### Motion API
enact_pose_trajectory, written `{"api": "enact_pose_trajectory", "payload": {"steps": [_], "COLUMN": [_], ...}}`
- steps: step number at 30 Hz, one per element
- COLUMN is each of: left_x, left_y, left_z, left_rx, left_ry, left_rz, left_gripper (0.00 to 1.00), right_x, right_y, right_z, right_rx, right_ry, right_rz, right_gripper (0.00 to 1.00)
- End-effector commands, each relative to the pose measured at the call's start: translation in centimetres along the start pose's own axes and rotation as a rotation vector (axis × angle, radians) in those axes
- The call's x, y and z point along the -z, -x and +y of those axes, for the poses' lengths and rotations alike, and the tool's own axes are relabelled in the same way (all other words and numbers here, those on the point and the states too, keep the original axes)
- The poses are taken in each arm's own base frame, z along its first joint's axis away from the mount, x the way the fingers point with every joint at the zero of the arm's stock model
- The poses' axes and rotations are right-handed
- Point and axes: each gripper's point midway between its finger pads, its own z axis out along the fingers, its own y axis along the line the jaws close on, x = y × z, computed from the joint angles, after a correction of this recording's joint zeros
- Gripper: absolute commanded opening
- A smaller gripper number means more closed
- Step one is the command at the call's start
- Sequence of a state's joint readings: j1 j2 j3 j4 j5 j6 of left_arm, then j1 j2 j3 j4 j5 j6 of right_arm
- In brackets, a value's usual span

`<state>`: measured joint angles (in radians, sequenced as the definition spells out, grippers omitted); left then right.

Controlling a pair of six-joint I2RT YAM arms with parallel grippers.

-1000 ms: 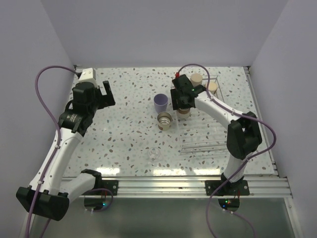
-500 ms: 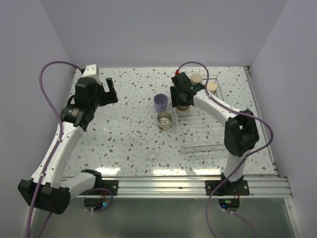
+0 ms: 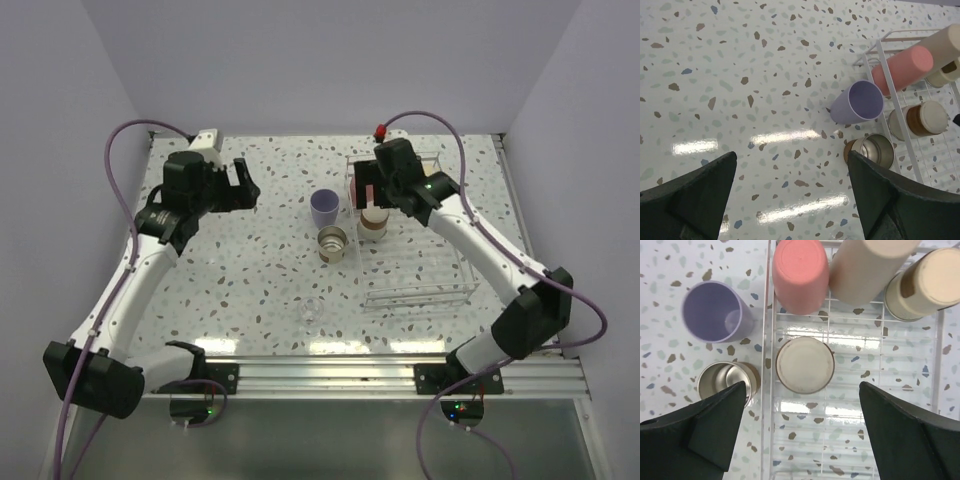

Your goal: Load the cups into the dish rack

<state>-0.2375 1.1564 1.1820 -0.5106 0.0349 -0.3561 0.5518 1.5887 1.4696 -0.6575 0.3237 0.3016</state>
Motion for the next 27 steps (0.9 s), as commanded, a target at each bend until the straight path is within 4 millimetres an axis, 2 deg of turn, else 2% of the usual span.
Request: {"api": "enact_pose_trajectory", "payload": {"steps": [1, 2, 3, 5, 6, 9, 12, 13, 20, 26, 27], "left_x": [-1.6, -2.1, -3.1, -4.0, -5.0, -6.5, -7.5, -7.6, -10.7, -12.8, -13.1], "left_y": [-0.7, -1.3, -2.3, -3.7, -4.7, -6.4, -7.9, -8.5, -12.5, -14.6, -14.4], "left_z": [-2.8, -3.4, -3.8, -5.7, -6.2, -7.8, -9.6, -10.4, -12.1, -13.0, -13.3], "left_rx": [-0.012, -0.023, -0.032, -0.057, -0.059, -0.044, -0.06, -0.075, -0.106, -0.118, -0.12], "left_ry": [-0.118, -0.139, -0.144, -0.18, -0.185, -0.197, -0.223, -0.236, -0.22, -0.211, -0.212], "left_rz": [0.015, 0.035, 0.07, 0.113, 0.143, 0.19, 0.221, 0.234, 0.34, 0.383, 0.38], "left_gripper": [0.94, 0.94, 0.93, 0.92, 0.92, 0.91, 0.89, 0.88, 0.81, 0.8, 0.78], "right_x": [5.7, 8.0, 9.1, 11.4, 13.2, 16.2, 18.1, 18.4, 20.7, 21.7, 21.7], "right_y": [2.4, 3.0, 3.2, 3.1, 3.4, 2.7, 1.8, 1.5, -0.1, -1.1, -1.2], "right_z": [-0.9, -1.2, -1.4, -1.2, -1.4, -1.8, -2.3, -2.6, -5.1, -6.2, -6.4], "right_rx": [-0.033, -0.052, -0.065, -0.073, -0.095, -0.123, -0.137, -0.141, -0.14, -0.142, -0.141], "right_ry": [0.047, 0.072, 0.088, 0.148, 0.175, 0.226, 0.246, 0.243, 0.18, 0.156, 0.149], "right_rz": [-0.096, -0.136, -0.152, -0.169, -0.203, -0.219, -0.216, -0.215, -0.215, -0.216, -0.215], "right_gripper": [0.98, 0.98, 0.98, 0.98, 0.98, 0.98, 0.98, 0.98, 0.98, 0.98, 0.98]}}
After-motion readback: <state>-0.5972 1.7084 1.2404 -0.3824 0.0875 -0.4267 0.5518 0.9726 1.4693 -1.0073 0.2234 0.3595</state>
